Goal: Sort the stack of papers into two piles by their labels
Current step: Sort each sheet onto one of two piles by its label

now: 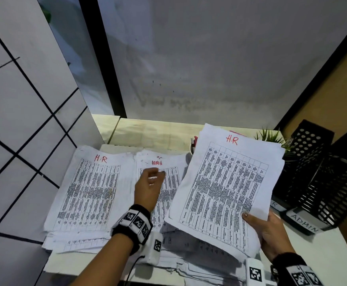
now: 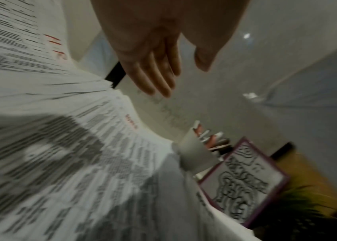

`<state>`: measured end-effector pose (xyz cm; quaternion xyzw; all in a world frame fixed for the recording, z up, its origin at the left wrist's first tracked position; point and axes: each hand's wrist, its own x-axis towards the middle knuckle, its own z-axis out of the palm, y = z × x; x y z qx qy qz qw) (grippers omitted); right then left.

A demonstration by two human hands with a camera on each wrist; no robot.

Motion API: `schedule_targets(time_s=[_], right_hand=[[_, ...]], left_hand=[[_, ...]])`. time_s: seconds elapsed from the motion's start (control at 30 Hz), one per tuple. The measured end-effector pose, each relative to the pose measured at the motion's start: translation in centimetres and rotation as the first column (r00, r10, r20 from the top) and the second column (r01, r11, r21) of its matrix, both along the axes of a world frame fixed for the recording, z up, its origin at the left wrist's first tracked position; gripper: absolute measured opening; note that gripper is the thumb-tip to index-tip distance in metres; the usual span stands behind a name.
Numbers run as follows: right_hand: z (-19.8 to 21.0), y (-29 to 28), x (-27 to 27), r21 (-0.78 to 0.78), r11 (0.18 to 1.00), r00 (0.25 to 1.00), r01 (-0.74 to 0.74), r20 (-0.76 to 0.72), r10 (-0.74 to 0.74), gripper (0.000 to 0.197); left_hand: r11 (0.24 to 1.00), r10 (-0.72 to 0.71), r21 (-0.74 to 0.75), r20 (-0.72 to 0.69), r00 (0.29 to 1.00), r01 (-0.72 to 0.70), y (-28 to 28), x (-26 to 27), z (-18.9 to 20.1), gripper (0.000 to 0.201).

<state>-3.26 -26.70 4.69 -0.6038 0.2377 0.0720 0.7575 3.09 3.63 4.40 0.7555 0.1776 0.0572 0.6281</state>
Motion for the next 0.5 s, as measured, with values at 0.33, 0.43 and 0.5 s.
schedule_targets(time_s=[0.33, 0.43, 0.5], right_hand=[[0.3, 1.0, 0.2, -0.052, 0.998, 0.998, -0.044, -0.036, 0.042, 0.037], [0.2, 1.1, 0.2, -0.036, 0.998, 0.998, -0.044, -0.038, 0.043, 0.035], [0.2, 1.2, 0.2, -0.030, 0.998, 0.998, -0.053, -0.031, 0.052, 0.046]], left_hand=[[0.977, -0.091, -0.194, 0.013, 0.996, 0.092, -2.3, -1.8, 1.1, 0.023], [0.979, -0.088, -0.183, 0.022, 0.996, 0.091, -2.2, -2.3, 0.7, 0.029], [0.986, -0.109, -0.118, 0.061, 0.992, 0.115, -2.2, -2.7, 0.8, 0.030]])
